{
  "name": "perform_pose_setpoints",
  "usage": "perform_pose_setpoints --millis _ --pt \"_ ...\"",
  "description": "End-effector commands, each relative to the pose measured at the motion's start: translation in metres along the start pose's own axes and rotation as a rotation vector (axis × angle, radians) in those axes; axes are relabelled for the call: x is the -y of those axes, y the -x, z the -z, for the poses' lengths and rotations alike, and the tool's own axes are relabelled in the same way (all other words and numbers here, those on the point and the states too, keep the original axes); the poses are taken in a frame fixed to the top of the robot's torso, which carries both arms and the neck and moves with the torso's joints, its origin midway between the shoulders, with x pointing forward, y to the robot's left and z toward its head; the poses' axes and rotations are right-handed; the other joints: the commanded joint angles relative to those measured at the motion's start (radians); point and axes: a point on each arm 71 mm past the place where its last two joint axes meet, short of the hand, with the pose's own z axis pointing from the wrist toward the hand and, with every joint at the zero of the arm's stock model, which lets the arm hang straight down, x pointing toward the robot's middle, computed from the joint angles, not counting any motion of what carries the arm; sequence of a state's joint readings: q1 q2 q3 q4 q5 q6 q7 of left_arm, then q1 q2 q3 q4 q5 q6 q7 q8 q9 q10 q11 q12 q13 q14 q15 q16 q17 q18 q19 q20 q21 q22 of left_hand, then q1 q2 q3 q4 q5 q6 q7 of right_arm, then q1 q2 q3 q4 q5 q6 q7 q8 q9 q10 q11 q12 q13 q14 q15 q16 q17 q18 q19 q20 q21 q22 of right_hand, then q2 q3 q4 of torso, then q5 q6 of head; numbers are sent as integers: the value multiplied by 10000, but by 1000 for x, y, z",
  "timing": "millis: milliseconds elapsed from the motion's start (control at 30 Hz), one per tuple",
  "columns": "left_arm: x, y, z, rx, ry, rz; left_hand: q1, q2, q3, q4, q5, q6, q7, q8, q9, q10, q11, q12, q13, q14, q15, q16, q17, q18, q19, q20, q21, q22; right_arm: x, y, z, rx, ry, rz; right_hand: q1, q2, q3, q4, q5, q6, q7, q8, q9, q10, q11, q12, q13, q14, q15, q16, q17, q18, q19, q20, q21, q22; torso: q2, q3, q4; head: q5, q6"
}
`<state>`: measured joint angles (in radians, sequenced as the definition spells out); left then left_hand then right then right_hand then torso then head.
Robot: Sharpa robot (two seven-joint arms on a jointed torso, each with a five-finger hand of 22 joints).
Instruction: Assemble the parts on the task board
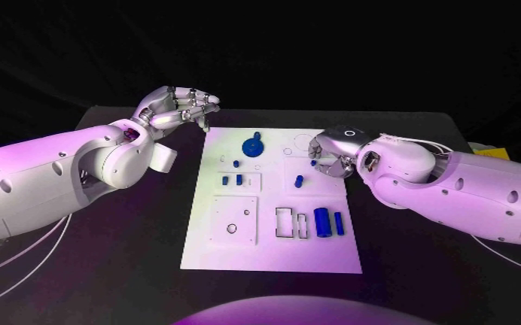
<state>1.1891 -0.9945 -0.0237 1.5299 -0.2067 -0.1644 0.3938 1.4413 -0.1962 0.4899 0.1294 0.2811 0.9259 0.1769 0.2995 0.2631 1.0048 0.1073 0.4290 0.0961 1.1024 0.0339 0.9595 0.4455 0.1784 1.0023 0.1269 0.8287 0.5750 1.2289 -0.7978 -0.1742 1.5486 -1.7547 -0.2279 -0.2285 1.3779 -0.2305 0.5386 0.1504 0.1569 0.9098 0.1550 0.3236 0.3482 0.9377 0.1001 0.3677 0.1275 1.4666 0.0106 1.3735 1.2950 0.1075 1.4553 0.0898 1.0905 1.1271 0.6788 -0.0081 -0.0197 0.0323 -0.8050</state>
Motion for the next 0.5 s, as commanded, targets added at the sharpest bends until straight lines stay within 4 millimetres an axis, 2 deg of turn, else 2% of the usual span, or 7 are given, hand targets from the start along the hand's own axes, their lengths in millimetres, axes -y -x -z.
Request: perform_pose_setpoints --millis 33,133,500 --pt "2 -2 0 34 -150 138 -26 41 2 -54 15 -27 78 -44 -14 19 61 -46 -11 38 -10 -52 -11 58 63 -35 -58 -15 -1 -4 -1 -160 -27 184 -89 22 80 -6 -15 102 -13 -69 -14 40 -9 -49 -19 481 34 31 8 -126 31 35 94 69 -3 6 -1 13 -13" --pt "2 -2 0 25 -133 156 -32 44 1 -55 16 -40 88 -58 -17 10 69 -56 -17 39 -5 -54 -14 57 66 -32 -64 -19 -2 -4 -2 98 10 91 39 185 285 -98 43 253 -44 -89 -5 315 -53 -54 -83 464 -8 15 -45 -156 74 38 341 307 0 8 4 9 -19" --pt "1 -1 1 52 -77 213 -42 59 5 -57 21 -72 109 -94 -24 -13 87 -80 -29 40 8 -61 -23 55 74 -25 -79 -31 -6 -6 -3 243 123 -65 137 307 569 -271 8 375 -52 -149 12 622 -90 -152 -187 467 -44 70 -2 -196 119 26 645 605 -9 4 4 26 -44"
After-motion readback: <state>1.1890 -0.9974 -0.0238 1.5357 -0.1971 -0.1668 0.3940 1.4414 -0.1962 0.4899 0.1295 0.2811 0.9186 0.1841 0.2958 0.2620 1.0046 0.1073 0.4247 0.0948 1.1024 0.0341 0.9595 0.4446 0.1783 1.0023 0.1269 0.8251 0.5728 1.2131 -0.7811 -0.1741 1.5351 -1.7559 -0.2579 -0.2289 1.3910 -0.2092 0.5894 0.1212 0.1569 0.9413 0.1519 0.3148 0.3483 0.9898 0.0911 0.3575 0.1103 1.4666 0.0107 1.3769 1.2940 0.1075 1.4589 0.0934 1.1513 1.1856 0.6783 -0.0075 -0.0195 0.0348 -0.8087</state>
